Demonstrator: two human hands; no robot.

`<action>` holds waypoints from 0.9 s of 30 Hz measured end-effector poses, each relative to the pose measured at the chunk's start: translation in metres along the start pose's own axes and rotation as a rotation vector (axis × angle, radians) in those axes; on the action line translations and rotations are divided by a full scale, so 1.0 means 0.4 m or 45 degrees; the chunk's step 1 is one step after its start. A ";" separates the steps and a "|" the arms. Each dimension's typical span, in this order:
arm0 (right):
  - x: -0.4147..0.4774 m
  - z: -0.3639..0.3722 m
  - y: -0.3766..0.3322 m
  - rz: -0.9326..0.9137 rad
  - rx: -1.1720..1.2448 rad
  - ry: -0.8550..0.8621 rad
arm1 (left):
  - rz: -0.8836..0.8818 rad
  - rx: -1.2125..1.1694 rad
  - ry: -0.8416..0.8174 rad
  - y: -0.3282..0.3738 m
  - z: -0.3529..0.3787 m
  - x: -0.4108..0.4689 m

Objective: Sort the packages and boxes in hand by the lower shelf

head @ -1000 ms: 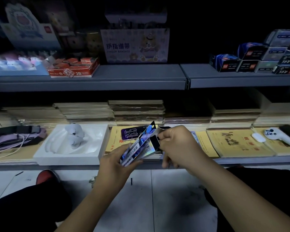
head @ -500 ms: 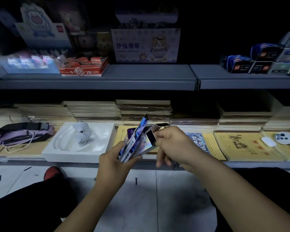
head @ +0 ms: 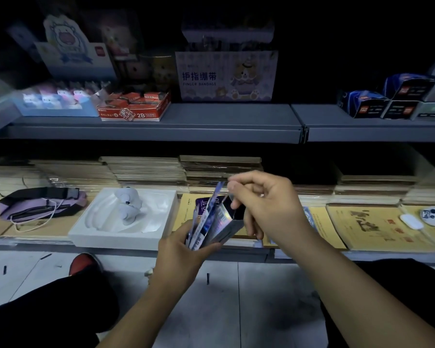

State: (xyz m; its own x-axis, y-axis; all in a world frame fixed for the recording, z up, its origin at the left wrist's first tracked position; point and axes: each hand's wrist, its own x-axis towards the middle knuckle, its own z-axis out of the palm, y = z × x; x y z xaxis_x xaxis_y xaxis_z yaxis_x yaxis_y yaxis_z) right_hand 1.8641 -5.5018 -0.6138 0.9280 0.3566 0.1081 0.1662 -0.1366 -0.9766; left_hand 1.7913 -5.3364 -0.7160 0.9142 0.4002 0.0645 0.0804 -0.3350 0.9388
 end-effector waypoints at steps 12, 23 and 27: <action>0.026 0.019 0.031 -0.073 -0.082 0.312 | 0.194 0.203 0.063 0.001 -0.007 -0.004; -0.009 0.050 0.029 -0.066 -0.176 0.038 | 0.152 0.216 0.089 0.001 -0.002 -0.001; -0.007 0.022 0.013 -0.039 -0.024 0.098 | 0.014 0.088 0.091 -0.016 -0.007 0.006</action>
State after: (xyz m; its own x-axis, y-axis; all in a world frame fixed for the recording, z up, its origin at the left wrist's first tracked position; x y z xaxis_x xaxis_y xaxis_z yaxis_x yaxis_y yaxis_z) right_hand 1.8593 -5.4954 -0.6206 0.9452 0.2889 0.1523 0.2004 -0.1446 -0.9690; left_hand 1.7918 -5.3309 -0.7210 0.8845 0.4555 0.1007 0.1004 -0.3967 0.9125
